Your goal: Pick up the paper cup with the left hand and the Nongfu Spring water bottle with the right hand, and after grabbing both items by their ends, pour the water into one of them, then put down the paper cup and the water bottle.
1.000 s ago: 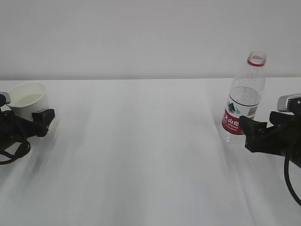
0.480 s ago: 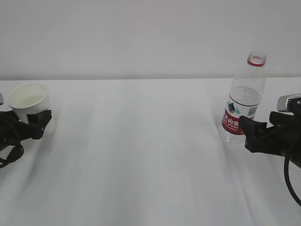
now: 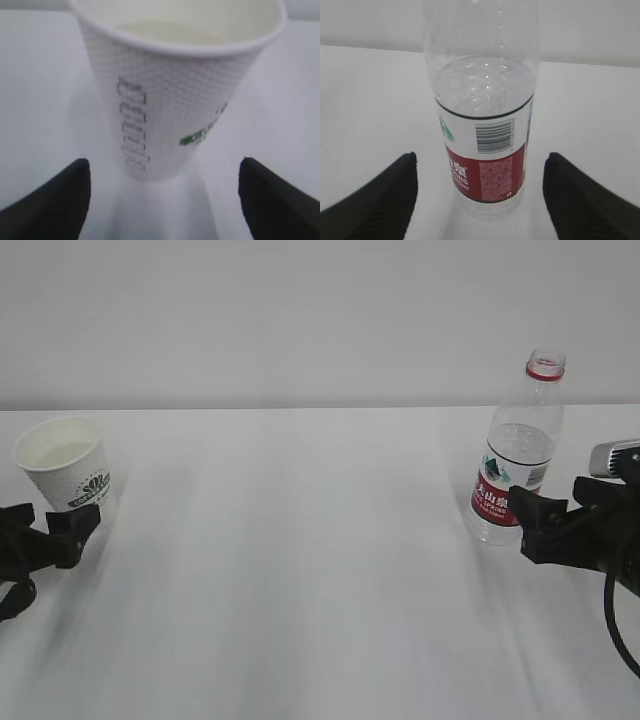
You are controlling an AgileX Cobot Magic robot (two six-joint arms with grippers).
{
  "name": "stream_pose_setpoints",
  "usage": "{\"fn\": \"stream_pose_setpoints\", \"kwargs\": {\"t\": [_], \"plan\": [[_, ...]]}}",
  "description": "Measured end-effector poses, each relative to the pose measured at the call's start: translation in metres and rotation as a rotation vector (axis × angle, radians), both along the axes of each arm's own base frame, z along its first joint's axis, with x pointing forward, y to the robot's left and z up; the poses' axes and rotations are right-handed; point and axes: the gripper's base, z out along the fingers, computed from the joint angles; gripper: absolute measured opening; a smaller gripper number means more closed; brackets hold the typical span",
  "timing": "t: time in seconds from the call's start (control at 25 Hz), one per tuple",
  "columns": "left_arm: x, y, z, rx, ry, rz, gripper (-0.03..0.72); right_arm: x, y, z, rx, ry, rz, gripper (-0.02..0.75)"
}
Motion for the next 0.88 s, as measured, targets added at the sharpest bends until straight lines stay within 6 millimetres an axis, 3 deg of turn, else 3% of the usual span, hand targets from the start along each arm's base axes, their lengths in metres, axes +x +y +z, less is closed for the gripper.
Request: {"fn": "stream_pose_setpoints", "kwargs": {"t": [0.4, 0.64, 0.88], "plan": [[-0.031, 0.001, -0.005, 0.000, 0.083, 0.007, 0.690, 0.000, 0.000, 0.006, 0.005, -0.024, 0.000, 0.588], [-0.029, 0.001, 0.012, -0.001, 0.013, 0.007, 0.685, -0.006, -0.001, 0.029, 0.016, -0.081, 0.000, 0.588], [-0.027, 0.001, 0.042, -0.003, -0.109, 0.007, 0.683, -0.013, -0.003, 0.048, 0.021, -0.117, 0.000, 0.588]]}}
